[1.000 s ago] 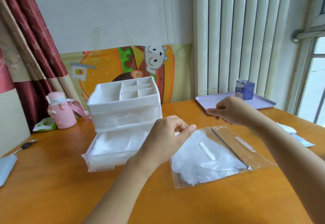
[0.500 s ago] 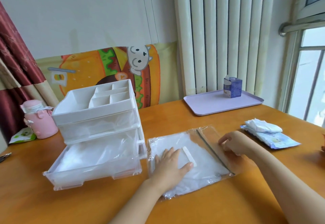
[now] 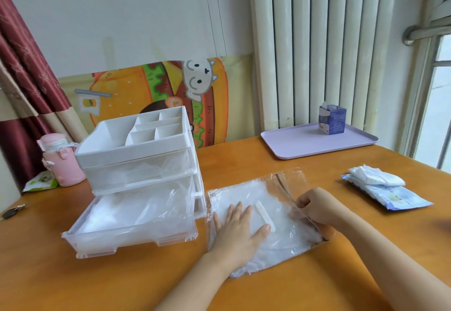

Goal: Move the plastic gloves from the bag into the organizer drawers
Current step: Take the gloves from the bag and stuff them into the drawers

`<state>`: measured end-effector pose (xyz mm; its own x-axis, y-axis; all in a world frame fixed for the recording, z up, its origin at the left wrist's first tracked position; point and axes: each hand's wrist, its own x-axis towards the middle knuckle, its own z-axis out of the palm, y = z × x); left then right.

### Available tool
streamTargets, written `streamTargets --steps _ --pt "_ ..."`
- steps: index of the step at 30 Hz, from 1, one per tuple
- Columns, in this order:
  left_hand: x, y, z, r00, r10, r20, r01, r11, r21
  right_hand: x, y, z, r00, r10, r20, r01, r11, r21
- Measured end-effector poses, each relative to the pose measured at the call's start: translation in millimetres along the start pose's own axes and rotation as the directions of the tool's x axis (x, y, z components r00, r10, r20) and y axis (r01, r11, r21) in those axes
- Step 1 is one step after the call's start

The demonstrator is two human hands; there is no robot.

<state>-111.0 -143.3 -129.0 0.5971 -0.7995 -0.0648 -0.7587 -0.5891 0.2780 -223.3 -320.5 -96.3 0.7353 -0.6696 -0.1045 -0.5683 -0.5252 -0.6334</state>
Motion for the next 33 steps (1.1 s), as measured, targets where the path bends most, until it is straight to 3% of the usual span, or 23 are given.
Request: streamTargets --steps 6,9,12,14,16,17,19,21,26,29,31,33 --pt "-0.2 -4.6 0.7 0.997 -0.074 0.003 0.074 0.997 -0.004 -1.7 5.0 -7.4 0.987 0.041 -0.158 -0.005 0.976 0.218" --pt "-1.0 -5.8 0.6 0.997 -0.077 0.031 0.077 0.997 0.005 -2.2 6.3 -18.6 0.952 0.075 -0.297 0.064 0.900 0.431" --pt "-1.2 -6.8 1.3 0.995 -0.095 0.041 0.093 0.995 0.045 -18.0 -5.6 -40.8 0.926 0.136 -0.353 0.190 0.640 0.745" --pt "-0.5 -4.2 0.0 0.994 -0.096 0.045 0.096 0.995 0.004 -34.0 -17.9 -54.0 0.962 0.022 -0.272 0.240 0.407 0.881" --pt "-1.7 0.9 -7.9 0.999 -0.033 0.003 0.033 0.970 -0.241 -48.0 -27.5 -62.4 0.974 -0.182 -0.138 0.186 0.280 0.942" --pt "-1.3 2.0 -13.5 0.999 0.000 -0.040 -0.017 0.908 -0.418 -52.5 -31.3 -63.8 0.962 -0.261 -0.084 0.153 0.256 0.954" --pt "-2.6 4.6 -29.0 0.992 0.072 -0.106 -0.126 0.690 -0.713 -57.9 -36.0 -62.5 0.931 -0.365 -0.003 0.088 0.218 0.972" --pt "-5.8 7.2 -42.5 0.981 0.149 -0.125 -0.180 0.457 -0.871 -61.7 -40.9 -59.0 0.902 -0.430 0.035 0.069 0.223 0.972" --pt "-10.6 12.1 -58.5 0.946 0.294 -0.137 -0.201 0.200 -0.959 -61.5 -40.9 -50.5 0.769 -0.634 0.079 0.039 0.171 0.985" --pt "-7.8 7.0 -60.0 0.915 0.403 0.009 0.002 0.017 -1.000 -56.5 -41.1 -44.8 0.733 -0.669 0.128 -0.030 0.156 0.987" --pt "-10.5 6.0 -54.8 0.862 0.501 0.077 0.107 -0.032 -0.994 -51.1 -39.6 -40.1 0.725 -0.675 0.137 -0.038 0.160 0.986" --pt "-13.2 5.8 -50.2 0.875 0.478 0.077 0.143 -0.104 -0.984 -49.2 -40.0 -37.4 0.737 -0.664 0.127 -0.009 0.178 0.984"
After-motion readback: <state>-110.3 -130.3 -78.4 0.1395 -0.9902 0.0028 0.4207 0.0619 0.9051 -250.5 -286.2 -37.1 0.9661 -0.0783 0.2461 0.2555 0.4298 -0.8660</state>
